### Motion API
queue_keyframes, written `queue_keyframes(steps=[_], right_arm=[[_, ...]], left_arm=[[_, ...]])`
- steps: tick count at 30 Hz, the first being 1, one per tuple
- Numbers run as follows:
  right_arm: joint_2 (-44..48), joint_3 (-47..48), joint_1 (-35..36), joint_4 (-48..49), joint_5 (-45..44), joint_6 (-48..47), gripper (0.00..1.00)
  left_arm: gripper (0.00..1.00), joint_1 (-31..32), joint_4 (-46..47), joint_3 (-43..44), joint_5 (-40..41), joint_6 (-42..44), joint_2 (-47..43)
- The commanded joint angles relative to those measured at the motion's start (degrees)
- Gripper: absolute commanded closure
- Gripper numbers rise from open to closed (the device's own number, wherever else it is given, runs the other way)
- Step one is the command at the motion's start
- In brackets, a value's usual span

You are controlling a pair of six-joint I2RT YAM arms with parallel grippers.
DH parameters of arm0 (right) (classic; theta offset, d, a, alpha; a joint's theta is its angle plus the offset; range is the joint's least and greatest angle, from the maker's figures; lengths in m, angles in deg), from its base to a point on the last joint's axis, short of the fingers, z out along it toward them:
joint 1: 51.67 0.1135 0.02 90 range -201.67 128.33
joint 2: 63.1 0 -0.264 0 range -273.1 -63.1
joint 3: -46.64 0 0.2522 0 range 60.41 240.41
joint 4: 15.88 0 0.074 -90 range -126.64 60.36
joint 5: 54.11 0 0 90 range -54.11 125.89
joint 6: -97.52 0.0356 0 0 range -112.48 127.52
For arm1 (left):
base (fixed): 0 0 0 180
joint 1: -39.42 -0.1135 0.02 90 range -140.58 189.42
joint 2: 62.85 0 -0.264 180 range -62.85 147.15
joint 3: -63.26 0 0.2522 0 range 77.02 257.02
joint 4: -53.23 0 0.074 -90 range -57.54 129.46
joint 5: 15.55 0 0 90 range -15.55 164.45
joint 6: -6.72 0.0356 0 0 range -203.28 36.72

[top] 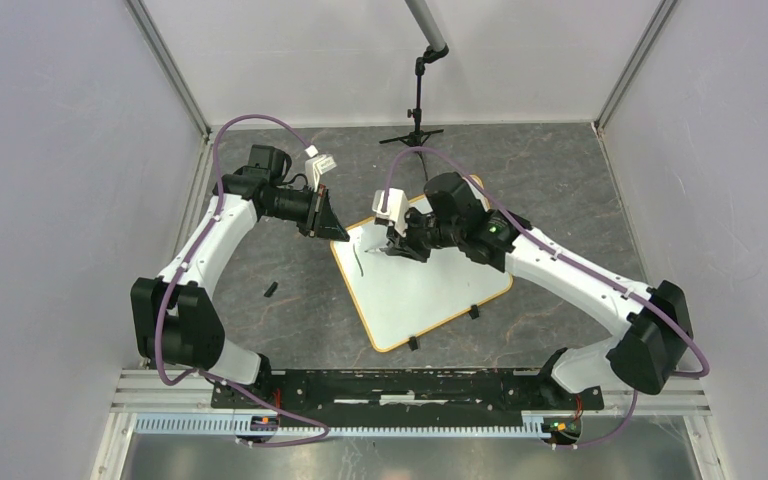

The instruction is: Write a sentence on the whiteboard

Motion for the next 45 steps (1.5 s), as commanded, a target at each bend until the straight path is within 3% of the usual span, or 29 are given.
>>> queue_keyframes(steps=[1, 24, 45], right_arm=[[-1.0, 2.4, 0.1, 1.3, 1.0, 0.1, 1.0], [1.7, -0.7, 0.3, -3.9, -1.0, -3.9, 1.0], [0.8, 2.9, -0.7, 0.2, -4.3, -0.6, 1.0]], left_arm=[[0.98, 0.1, -0.3, 1.1, 0.8, 3.2, -0.9], [0.98, 0.1, -0.3, 0.9, 0.7, 3.3, -1.0], [0.98, 0.1, -0.3, 0.8, 0.6, 3.4, -1.3]])
